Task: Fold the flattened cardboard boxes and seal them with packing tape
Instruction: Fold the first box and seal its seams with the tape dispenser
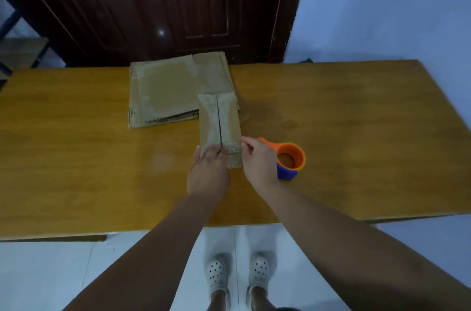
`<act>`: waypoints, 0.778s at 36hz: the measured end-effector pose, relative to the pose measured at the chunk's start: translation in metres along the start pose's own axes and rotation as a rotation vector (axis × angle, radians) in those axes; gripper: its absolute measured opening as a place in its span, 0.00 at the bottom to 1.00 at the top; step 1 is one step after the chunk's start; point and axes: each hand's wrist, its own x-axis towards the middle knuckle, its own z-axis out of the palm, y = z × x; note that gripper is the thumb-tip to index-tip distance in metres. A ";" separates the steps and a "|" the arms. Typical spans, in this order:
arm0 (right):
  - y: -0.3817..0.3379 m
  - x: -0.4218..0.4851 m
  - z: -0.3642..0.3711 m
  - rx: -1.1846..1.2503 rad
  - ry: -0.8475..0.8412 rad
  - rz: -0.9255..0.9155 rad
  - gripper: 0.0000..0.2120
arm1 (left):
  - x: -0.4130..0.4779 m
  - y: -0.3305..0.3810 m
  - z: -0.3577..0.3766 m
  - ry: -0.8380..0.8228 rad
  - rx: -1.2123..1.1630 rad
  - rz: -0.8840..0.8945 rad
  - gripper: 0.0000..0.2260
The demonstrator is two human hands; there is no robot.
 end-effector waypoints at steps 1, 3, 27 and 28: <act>-0.002 -0.001 0.001 0.010 0.000 0.014 0.14 | 0.000 0.000 0.000 -0.001 -0.009 0.004 0.23; -0.003 -0.004 0.003 0.040 -0.005 0.024 0.14 | 0.000 -0.001 0.001 -0.002 -0.019 0.014 0.24; 0.000 0.003 0.004 -0.036 -0.249 0.292 0.15 | -0.005 -0.014 0.005 0.020 -0.522 -0.122 0.21; 0.001 0.004 0.004 -0.034 -0.251 0.296 0.15 | -0.007 -0.015 0.005 0.045 -0.560 -0.194 0.21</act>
